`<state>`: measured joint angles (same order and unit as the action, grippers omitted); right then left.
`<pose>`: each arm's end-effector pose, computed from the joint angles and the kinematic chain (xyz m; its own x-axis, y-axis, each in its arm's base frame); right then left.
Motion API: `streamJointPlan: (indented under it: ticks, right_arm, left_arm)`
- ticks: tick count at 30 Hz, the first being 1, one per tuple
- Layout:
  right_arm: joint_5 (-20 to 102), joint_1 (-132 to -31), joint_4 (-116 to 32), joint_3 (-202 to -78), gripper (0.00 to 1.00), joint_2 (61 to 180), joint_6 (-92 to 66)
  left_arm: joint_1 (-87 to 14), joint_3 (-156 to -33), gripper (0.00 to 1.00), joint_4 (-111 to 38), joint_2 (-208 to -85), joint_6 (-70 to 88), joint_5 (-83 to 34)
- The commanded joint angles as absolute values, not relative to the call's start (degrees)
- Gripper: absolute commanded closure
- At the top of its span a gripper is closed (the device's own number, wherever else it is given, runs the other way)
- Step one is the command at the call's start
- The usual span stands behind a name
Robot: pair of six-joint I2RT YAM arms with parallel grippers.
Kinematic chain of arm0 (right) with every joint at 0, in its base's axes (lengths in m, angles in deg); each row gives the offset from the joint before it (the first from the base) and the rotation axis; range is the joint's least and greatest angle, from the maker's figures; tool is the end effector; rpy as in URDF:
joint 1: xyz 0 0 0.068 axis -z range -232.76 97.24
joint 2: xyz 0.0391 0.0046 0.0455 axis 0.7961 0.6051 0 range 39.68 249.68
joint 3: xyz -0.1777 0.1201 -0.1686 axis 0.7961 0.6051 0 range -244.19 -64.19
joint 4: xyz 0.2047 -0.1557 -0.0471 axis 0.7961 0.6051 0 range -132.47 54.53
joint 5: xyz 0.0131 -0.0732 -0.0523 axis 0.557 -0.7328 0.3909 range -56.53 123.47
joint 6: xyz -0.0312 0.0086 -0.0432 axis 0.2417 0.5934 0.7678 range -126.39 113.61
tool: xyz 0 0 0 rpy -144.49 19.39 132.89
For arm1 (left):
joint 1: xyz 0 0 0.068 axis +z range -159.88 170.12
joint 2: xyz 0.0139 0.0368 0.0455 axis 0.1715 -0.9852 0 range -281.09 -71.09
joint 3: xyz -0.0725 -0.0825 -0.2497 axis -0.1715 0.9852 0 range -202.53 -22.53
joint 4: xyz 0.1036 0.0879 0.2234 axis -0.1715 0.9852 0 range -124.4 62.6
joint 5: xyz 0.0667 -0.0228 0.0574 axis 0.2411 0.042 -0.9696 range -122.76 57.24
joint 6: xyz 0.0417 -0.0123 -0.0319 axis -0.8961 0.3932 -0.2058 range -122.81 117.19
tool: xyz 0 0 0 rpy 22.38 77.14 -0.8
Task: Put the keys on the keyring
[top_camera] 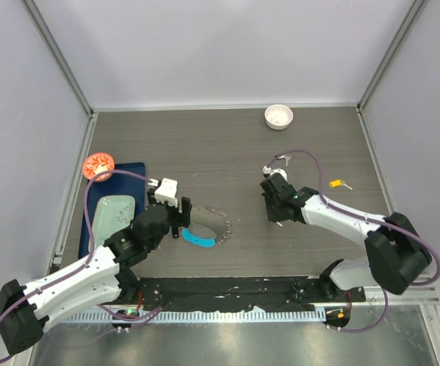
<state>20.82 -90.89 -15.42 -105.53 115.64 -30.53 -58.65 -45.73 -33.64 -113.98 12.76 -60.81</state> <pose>0.1961 0.1440 0.1839 -0.8448 -0.1559 -0.5118 -0.1921 0.9812 0.0182 0.1288 -0.1216 0.2304 -0.3219 0.0080 -0.9467 0.2980 0.9500 -0.0933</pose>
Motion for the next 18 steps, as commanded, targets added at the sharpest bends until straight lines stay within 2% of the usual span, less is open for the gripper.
streamJointPlan:
  ticks: [1,18]
  right_arm:
    - [19.67,-88.28,-20.05,-112.26,0.99,121.67,-21.62]
    - [26.51,-85.02,-37.89,-113.41,0.99,133.10,-8.17]
  left_arm:
    - [-58.57,-45.55,0.27,-35.54,-113.89,12.13,-61.94]
    - [-58.48,-45.38,0.27,-36.15,-114.33,12.04,-61.94]
